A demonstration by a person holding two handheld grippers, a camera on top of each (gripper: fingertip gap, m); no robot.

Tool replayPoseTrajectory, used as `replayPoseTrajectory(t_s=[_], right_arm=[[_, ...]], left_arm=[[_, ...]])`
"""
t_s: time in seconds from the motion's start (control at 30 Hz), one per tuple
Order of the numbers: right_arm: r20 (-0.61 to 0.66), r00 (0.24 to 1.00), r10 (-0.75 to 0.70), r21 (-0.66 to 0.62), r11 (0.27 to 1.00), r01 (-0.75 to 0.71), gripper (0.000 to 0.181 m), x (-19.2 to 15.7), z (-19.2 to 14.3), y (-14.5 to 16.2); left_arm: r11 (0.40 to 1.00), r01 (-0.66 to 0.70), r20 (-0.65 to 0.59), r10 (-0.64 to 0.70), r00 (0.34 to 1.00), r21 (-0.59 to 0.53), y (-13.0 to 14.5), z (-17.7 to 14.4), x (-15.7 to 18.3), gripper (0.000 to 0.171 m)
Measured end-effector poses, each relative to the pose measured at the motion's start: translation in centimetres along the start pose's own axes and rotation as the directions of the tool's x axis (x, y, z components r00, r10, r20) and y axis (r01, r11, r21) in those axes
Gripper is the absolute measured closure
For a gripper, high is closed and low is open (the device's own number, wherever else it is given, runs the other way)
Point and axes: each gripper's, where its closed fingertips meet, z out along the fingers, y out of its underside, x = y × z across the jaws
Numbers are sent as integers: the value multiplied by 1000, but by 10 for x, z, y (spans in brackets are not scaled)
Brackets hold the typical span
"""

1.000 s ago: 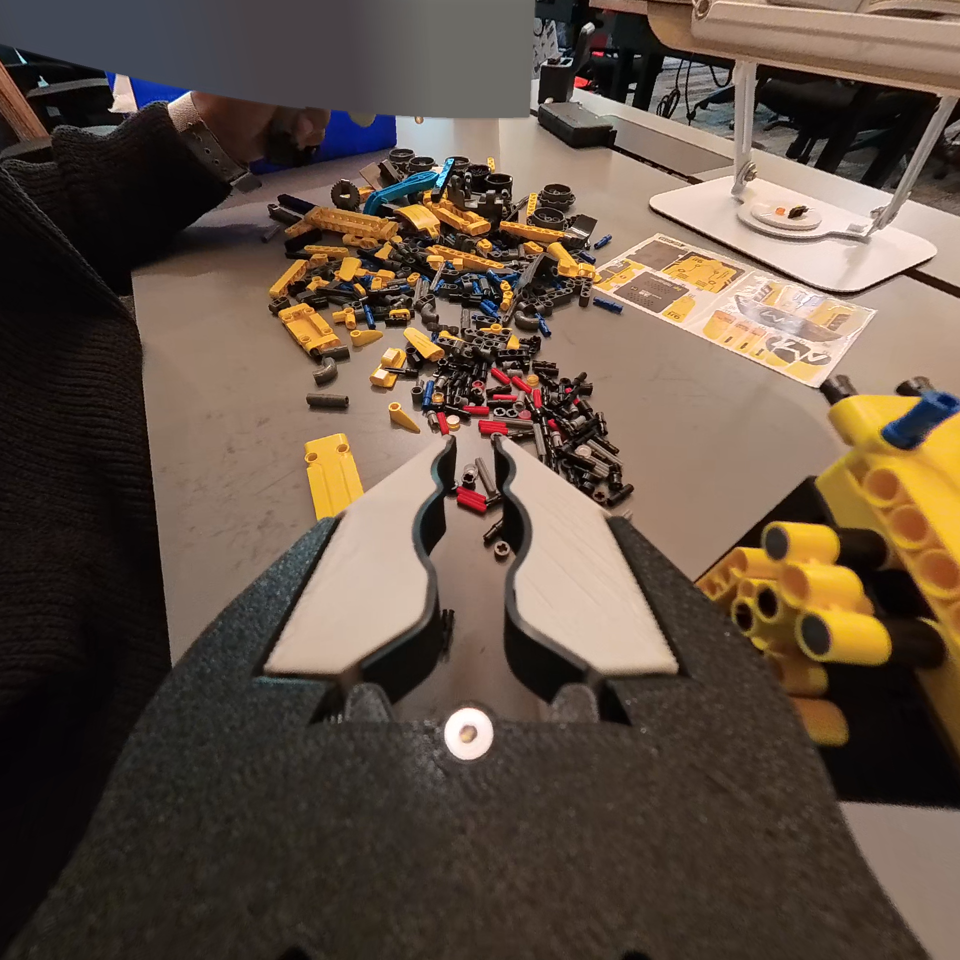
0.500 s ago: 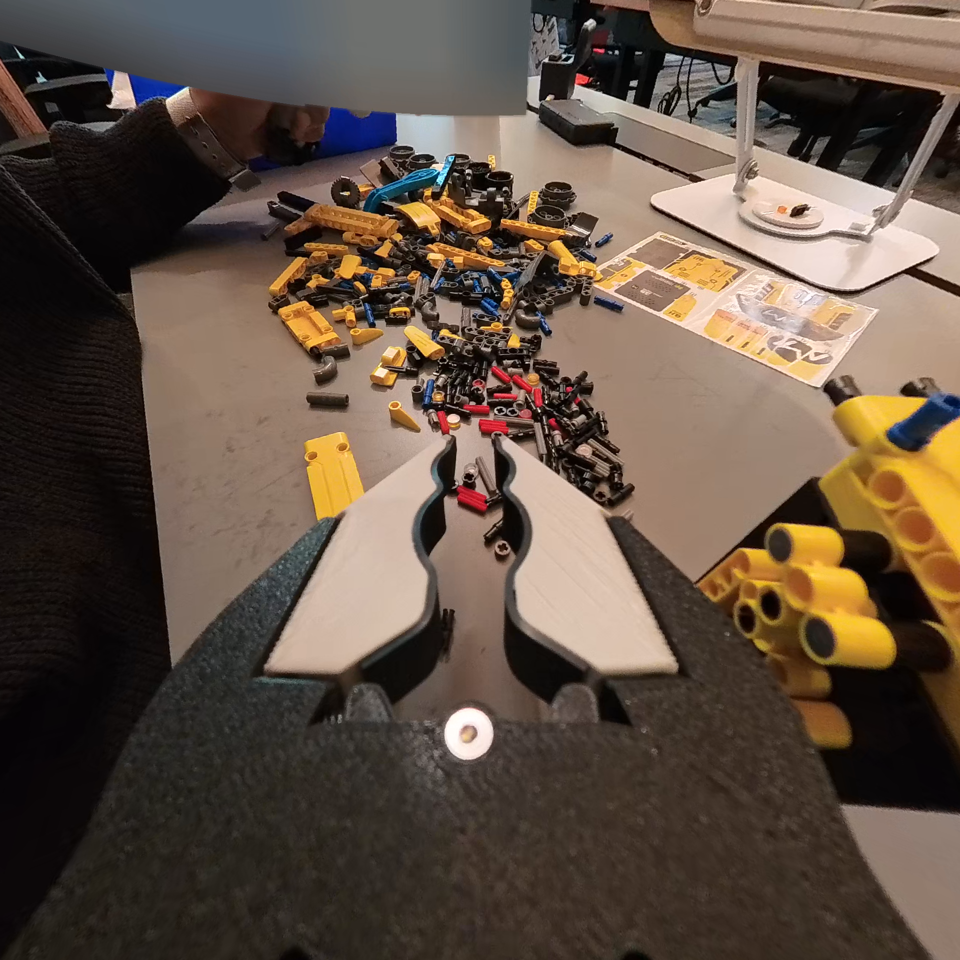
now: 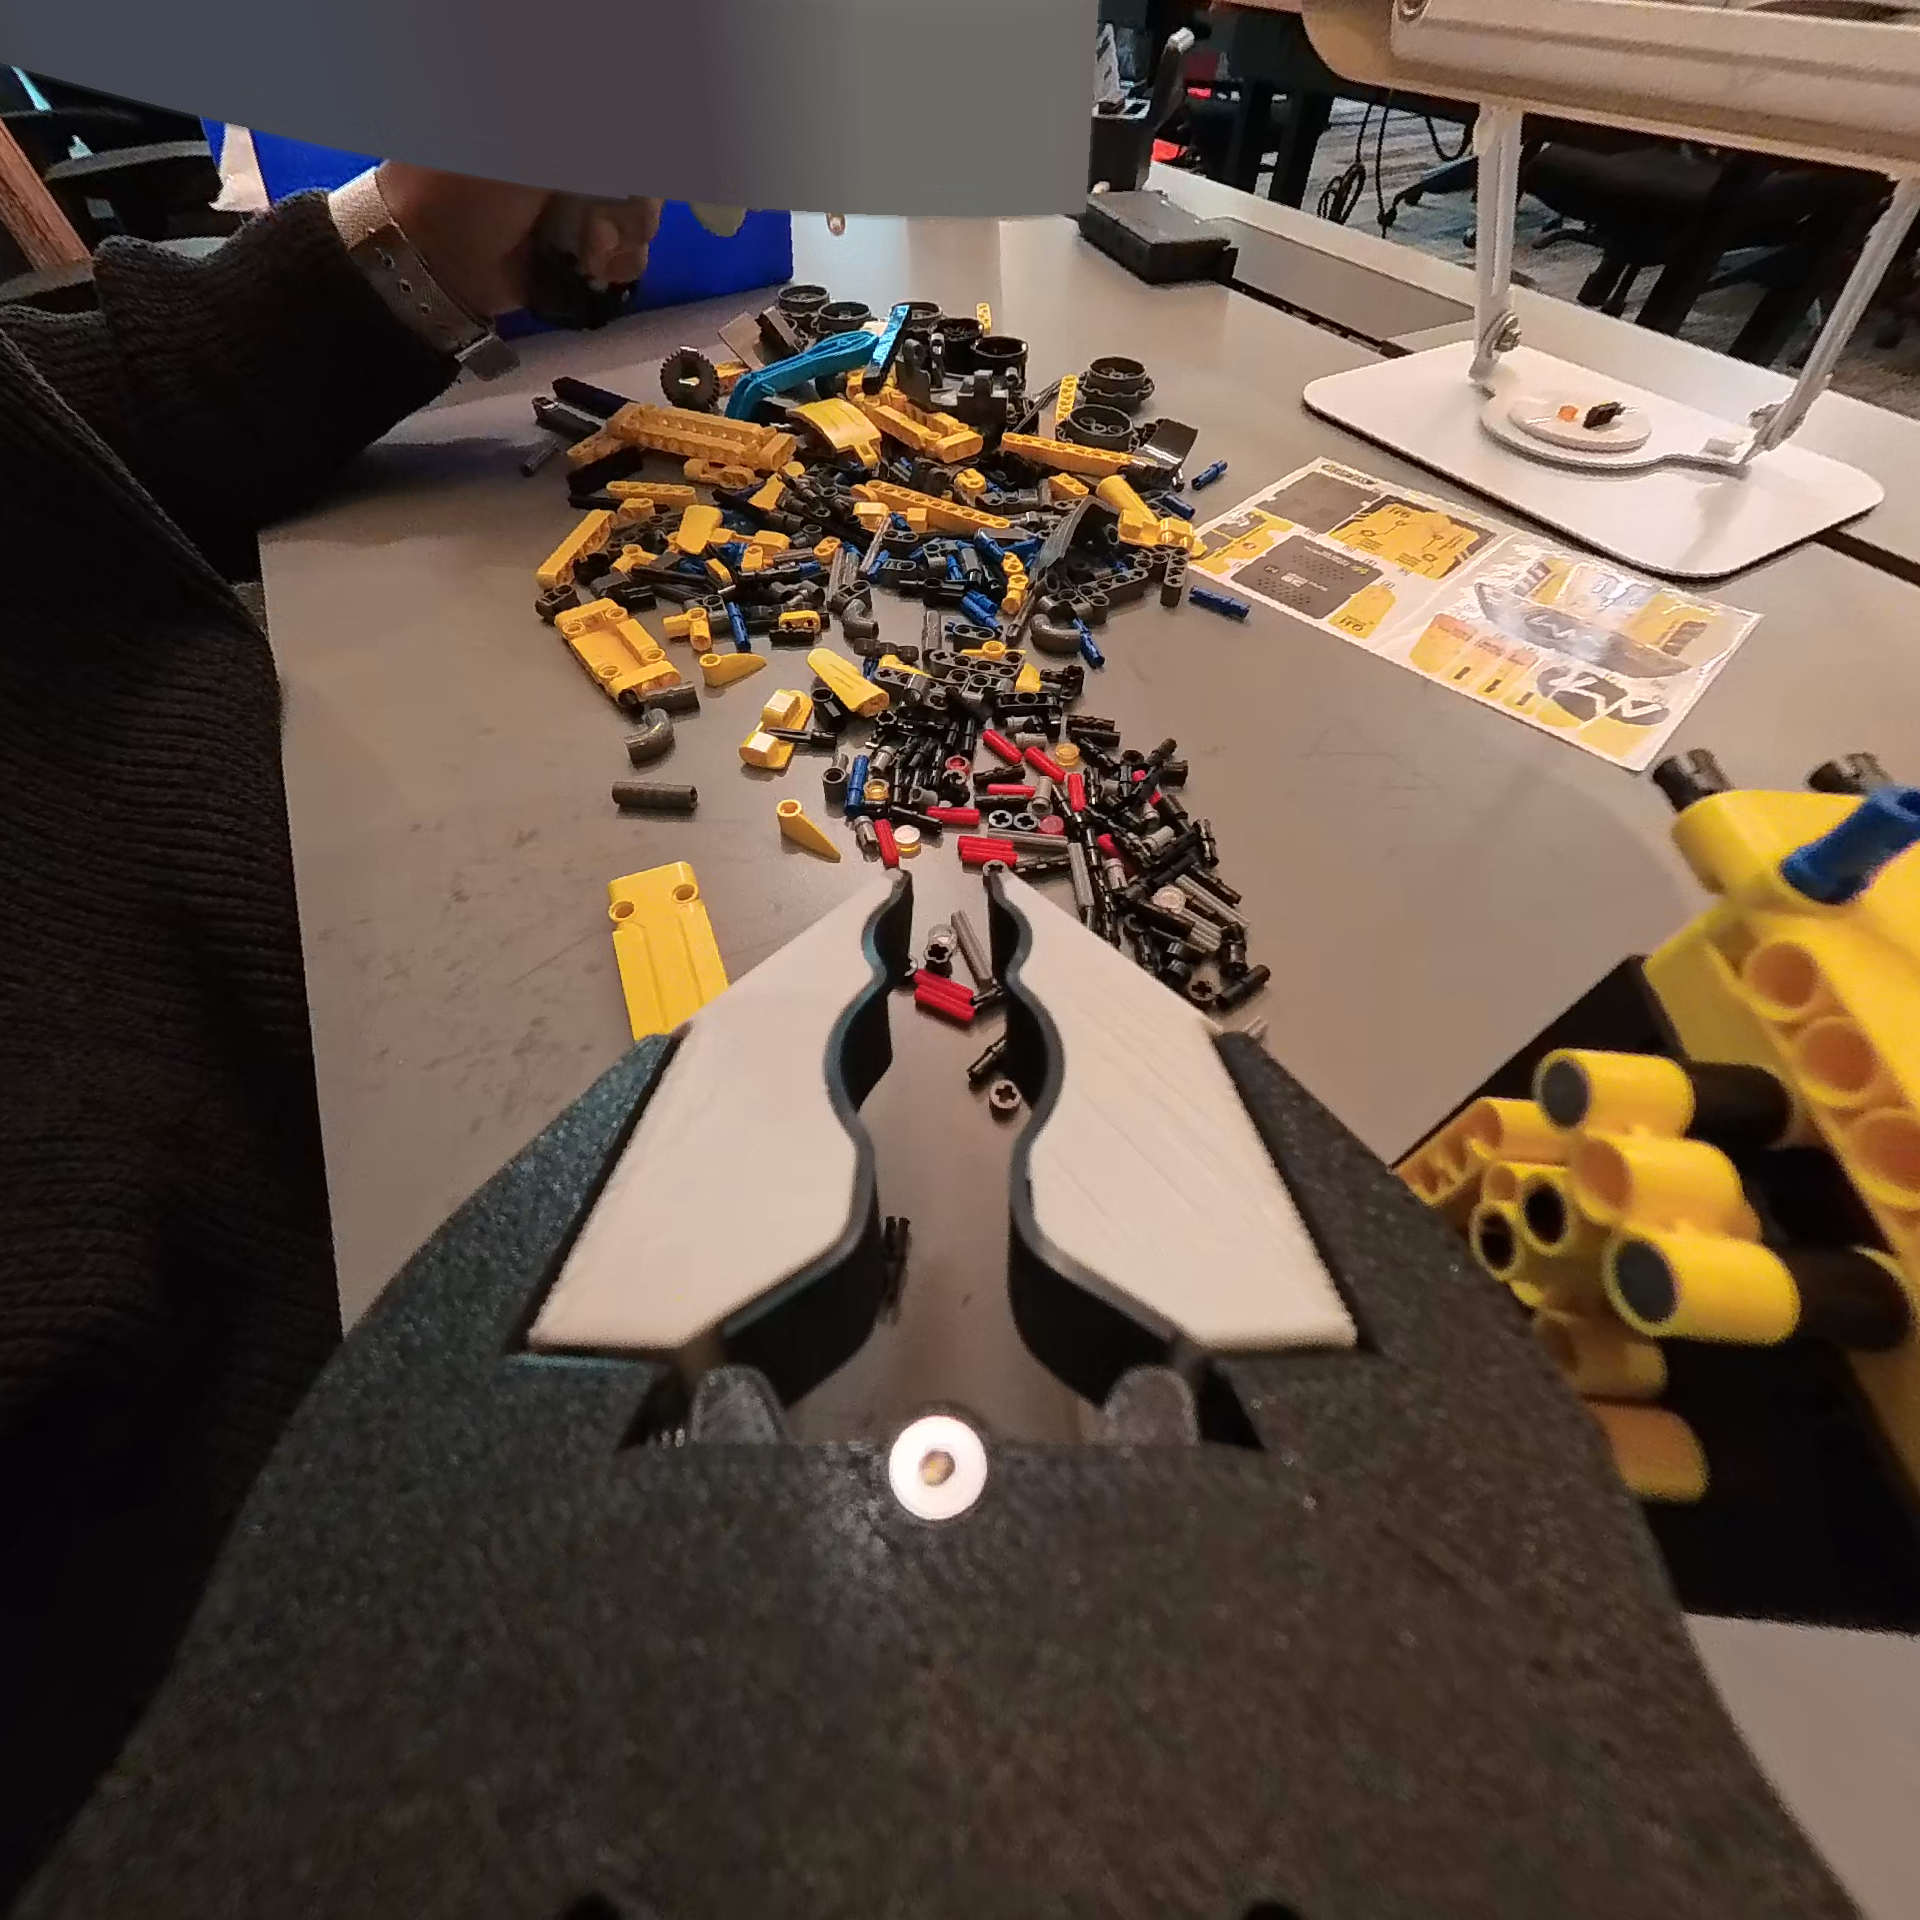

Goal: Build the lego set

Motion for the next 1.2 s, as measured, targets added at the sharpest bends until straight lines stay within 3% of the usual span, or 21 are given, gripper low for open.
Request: replayPoseTrajectory(t_s=[0.5, 1.2], right_arm=[[-2, 1000, -6, -4, 1000, 6, 167, -1, 0, 0], [-4, 1000, -6, -7, 1000, 6, 167, 0, 1, 1]], left_arm=[[994, -52, -82, 44, 996, -94, 20, 18, 25, 148], [986, -67, -68, 57, 996, -151, 31, 22, 22, 148]])
